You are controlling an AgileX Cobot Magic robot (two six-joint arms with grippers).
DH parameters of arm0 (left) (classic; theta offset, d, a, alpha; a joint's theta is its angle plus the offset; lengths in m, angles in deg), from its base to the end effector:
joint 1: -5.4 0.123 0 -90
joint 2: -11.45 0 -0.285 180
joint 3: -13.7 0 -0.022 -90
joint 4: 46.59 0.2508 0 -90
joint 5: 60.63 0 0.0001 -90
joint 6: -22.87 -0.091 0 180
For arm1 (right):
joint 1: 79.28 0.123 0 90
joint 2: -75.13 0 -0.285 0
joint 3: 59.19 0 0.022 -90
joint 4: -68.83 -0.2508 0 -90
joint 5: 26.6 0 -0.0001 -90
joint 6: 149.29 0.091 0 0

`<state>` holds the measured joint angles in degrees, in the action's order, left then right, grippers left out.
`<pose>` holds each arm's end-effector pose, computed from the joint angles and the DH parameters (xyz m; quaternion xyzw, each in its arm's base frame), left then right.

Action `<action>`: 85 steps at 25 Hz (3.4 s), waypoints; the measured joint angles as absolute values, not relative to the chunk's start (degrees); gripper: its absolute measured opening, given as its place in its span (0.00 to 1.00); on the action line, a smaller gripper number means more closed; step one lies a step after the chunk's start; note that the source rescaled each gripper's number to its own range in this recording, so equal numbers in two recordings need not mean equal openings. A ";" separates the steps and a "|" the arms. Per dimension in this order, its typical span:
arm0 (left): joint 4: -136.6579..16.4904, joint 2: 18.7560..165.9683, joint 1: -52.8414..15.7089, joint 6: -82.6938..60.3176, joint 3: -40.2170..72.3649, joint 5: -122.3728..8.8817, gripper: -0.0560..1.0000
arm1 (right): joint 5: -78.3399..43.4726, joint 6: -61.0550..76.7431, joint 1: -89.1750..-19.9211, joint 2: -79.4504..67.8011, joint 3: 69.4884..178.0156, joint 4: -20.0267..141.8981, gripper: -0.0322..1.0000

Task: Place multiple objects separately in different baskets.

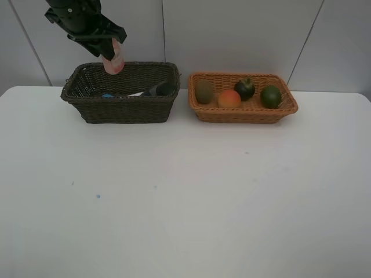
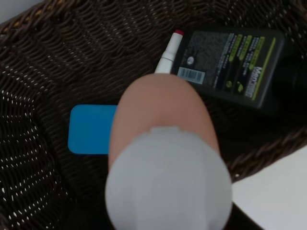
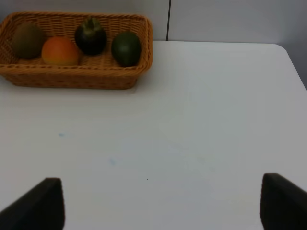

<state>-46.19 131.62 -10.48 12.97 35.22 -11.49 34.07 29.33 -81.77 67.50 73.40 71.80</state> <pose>0.4261 -0.1207 0.2764 0.2157 0.9362 -0.0113 0.2772 -0.0078 -0.0038 0.2831 0.0095 0.8464 -0.0438 0.5307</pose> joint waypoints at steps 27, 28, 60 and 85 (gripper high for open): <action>-46.24 148.97 -7.27 17.04 41.85 -20.04 0.27 | 34.07 29.33 -81.77 67.50 73.40 71.80 0.99; -46.59 148.97 -7.27 17.04 41.85 -20.19 0.27 | 34.07 29.33 -81.77 67.50 73.40 71.80 0.99; -49.64 144.96 -7.27 11.02 41.85 -17.11 1.00 | 34.07 29.33 -81.77 67.50 73.40 71.80 0.99; -41.28 110.63 -7.27 16.98 40.76 8.38 1.00 | 34.07 29.33 -81.77 67.50 73.40 71.80 0.99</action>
<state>-41.28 110.63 -7.27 16.98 40.76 8.38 34.07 29.33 -81.77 67.50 73.40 71.80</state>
